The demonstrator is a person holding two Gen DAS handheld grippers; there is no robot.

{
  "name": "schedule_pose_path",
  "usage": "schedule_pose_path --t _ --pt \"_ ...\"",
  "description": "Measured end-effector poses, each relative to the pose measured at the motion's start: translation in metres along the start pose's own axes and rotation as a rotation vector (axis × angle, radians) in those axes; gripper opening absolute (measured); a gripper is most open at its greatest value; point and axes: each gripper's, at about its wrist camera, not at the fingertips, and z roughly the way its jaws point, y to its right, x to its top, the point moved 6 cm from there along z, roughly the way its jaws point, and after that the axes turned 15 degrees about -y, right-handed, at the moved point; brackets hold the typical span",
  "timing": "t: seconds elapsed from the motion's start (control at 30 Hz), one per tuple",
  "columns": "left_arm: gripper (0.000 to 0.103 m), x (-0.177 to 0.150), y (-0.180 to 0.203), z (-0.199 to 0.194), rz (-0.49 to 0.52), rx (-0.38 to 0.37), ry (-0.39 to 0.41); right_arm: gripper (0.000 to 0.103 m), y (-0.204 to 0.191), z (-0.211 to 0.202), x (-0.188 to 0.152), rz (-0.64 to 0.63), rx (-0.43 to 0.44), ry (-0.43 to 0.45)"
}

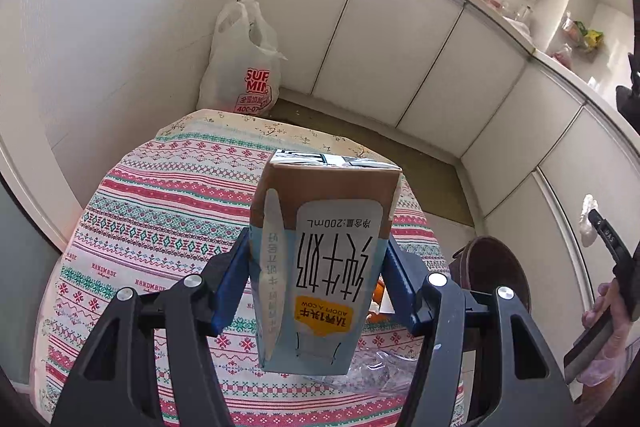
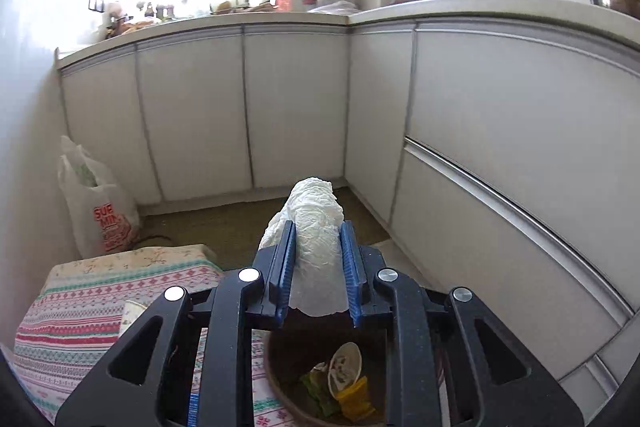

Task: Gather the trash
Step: 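Carry the white bag over the brown bin and open the right tool, then carry the milk carton over the brown bin and open the left tool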

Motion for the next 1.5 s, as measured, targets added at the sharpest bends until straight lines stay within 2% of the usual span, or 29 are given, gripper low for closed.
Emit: schedule_pose_path --t 0.13,0.17,0.2,0.23,0.27,0.33,0.4,0.5,0.67,0.8,0.97,1.17,1.27,1.3,1.37,1.5 --pt "0.060 -0.007 0.018 0.011 0.037 0.004 -0.014 0.024 0.027 0.025 -0.017 0.081 -0.019 -0.053" --pt "0.060 -0.008 0.022 0.013 0.044 0.000 -0.015 0.031 0.033 0.032 -0.022 0.100 -0.019 -0.070" --pt "0.060 -0.010 0.028 0.015 0.052 -0.005 -0.015 0.044 0.038 0.038 -0.027 0.109 -0.020 -0.082" --pt "0.060 -0.011 0.034 0.017 0.065 -0.008 -0.012 0.052 0.042 0.041 -0.029 0.115 -0.030 -0.088" --pt "0.060 -0.013 0.041 0.018 0.083 -0.007 -0.002 0.057 0.047 0.043 -0.030 0.118 -0.040 -0.086" --pt "0.060 -0.017 0.056 0.020 0.116 -0.016 0.008 0.060 0.058 0.039 -0.029 0.125 -0.049 -0.069" --pt "0.060 -0.020 0.072 0.023 0.142 -0.036 0.013 0.081 0.071 0.032 -0.028 0.149 -0.070 -0.043" --pt "0.060 -0.024 0.099 0.026 0.177 -0.061 0.032 0.096 0.097 0.026 -0.029 0.203 -0.111 -0.022" --pt "0.060 -0.030 0.159 0.039 0.241 -0.117 0.024 0.096 0.156 0.018 -0.036 0.374 -0.164 -0.048" --pt "0.060 -0.031 0.222 0.053 0.271 -0.198 -0.016 0.096 0.202 0.013 -0.046 0.515 -0.152 -0.069" --pt "0.061 -0.032 0.309 0.065 0.360 -0.249 -0.031 0.096 0.239 0.011 -0.053 0.557 -0.240 -0.061" --pt "0.061 -0.039 0.386 0.088 0.458 -0.255 -0.047 0.096 0.257 0.025 -0.060 0.570 -0.253 -0.120" --pt "0.061 -0.041 0.413 0.103 0.486 -0.254 -0.076 0.096 0.263 0.025 -0.059 0.578 -0.268 -0.118" --pt "0.066 -0.040 0.418 0.108 0.483 -0.250 -0.081 0.096 0.267 0.025 -0.061 0.583 -0.267 -0.120" --pt "0.072 -0.039 0.425 0.115 0.479 -0.253 -0.096 0.096 0.271 0.026 -0.062 0.600 -0.257 -0.128" --pt "0.073 -0.043 0.433 0.123 0.499 -0.237 -0.111 0.096 0.274 0.031 -0.064 0.617 -0.234 -0.151"
